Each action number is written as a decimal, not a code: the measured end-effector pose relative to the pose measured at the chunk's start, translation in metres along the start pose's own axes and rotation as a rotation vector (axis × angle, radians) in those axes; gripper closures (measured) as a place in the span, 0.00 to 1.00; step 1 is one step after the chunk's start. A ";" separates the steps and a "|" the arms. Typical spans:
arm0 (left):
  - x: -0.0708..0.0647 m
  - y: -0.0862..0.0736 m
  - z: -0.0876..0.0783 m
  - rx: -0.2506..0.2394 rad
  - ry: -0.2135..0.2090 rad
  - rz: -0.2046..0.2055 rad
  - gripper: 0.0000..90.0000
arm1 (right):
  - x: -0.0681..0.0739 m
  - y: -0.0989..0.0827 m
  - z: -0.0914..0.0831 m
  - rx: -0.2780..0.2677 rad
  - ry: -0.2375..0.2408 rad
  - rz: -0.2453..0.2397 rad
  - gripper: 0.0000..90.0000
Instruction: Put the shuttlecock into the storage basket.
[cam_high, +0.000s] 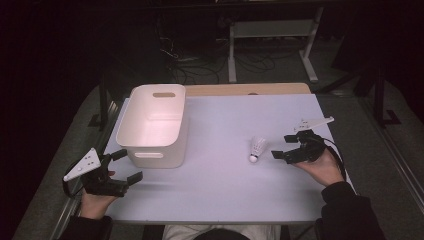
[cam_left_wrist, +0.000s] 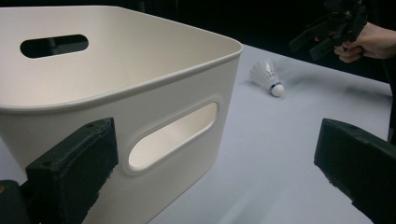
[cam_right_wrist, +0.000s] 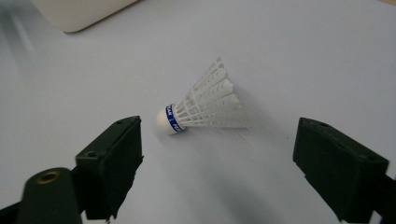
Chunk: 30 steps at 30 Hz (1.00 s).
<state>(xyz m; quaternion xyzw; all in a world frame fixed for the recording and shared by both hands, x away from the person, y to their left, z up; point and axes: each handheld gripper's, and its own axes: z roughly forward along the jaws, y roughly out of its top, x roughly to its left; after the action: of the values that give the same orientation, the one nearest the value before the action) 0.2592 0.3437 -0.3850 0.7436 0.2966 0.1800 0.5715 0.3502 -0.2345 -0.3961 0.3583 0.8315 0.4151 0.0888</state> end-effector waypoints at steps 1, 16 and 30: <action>0.000 0.000 0.000 0.000 0.000 0.000 0.00 | 0.000 0.000 0.000 0.000 0.000 0.000 0.19; 0.000 0.000 0.000 0.000 -0.007 0.001 0.00 | -0.012 0.004 0.022 0.112 0.039 0.002 0.52; 0.000 0.000 0.000 0.000 -0.008 0.002 0.00 | -0.027 0.004 0.029 0.122 0.040 0.036 0.83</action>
<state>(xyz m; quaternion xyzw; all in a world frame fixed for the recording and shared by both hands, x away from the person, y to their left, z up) 0.2590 0.3434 -0.3852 0.7447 0.2936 0.1774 0.5725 0.3850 -0.2327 -0.4154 0.3698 0.8502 0.3722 0.0426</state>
